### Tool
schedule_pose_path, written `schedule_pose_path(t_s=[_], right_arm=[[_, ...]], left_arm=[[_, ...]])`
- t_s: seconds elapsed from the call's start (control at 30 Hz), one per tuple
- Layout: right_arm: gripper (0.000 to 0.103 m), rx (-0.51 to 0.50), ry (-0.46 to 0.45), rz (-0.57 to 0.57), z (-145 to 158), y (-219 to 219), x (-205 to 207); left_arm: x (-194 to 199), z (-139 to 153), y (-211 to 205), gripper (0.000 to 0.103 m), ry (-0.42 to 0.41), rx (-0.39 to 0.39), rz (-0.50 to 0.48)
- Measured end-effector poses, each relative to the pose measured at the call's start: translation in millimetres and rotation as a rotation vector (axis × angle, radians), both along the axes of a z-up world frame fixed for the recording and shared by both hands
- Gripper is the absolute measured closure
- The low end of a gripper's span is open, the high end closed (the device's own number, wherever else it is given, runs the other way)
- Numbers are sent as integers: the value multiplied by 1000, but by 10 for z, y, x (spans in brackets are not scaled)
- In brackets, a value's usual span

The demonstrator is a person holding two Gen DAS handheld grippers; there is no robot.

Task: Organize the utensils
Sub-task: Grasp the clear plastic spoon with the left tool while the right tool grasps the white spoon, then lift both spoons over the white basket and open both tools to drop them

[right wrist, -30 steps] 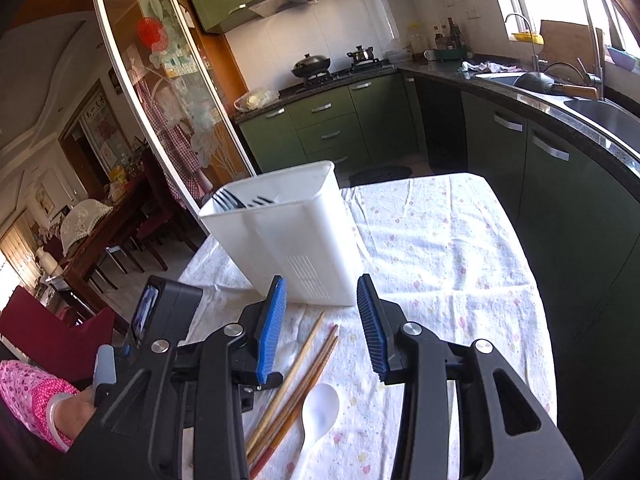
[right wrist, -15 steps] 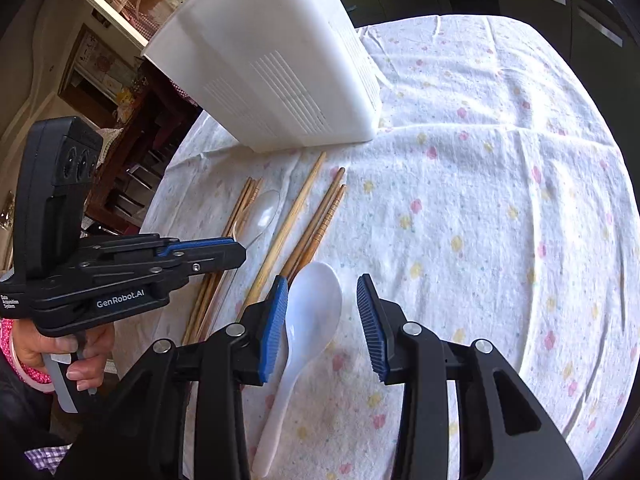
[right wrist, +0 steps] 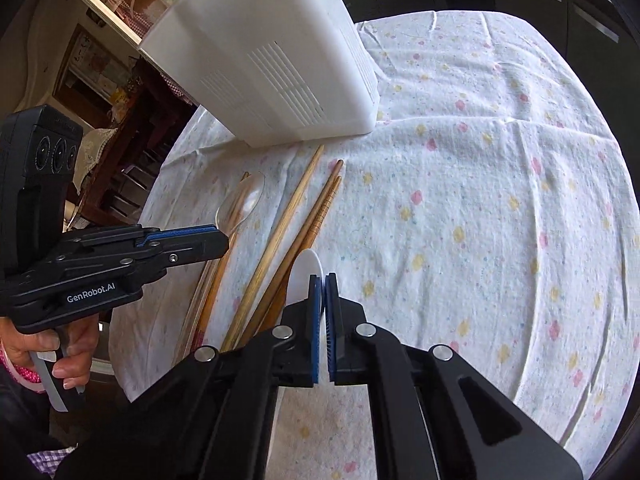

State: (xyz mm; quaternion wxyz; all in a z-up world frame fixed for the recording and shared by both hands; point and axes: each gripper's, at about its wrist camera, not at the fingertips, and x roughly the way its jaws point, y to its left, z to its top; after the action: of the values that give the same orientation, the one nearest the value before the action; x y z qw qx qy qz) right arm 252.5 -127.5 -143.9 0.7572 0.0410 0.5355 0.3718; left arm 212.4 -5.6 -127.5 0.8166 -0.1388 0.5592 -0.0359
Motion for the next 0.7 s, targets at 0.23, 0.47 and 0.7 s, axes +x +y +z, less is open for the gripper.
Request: schedule_pose_path(t_s=[0.23,0.47,0.7], right_arm=[[100,71,-58,-44,280,-182,-53],[99,92,-76,-52,344,-267,-133],[100,117,-97,-81,441,-434,-194]], left_arm=[[-171,462,-9,95,-115,-28,-31],[-316,1454,50,95,-436,-53,-18],[-82,2092,221,95,-858,-44,105]])
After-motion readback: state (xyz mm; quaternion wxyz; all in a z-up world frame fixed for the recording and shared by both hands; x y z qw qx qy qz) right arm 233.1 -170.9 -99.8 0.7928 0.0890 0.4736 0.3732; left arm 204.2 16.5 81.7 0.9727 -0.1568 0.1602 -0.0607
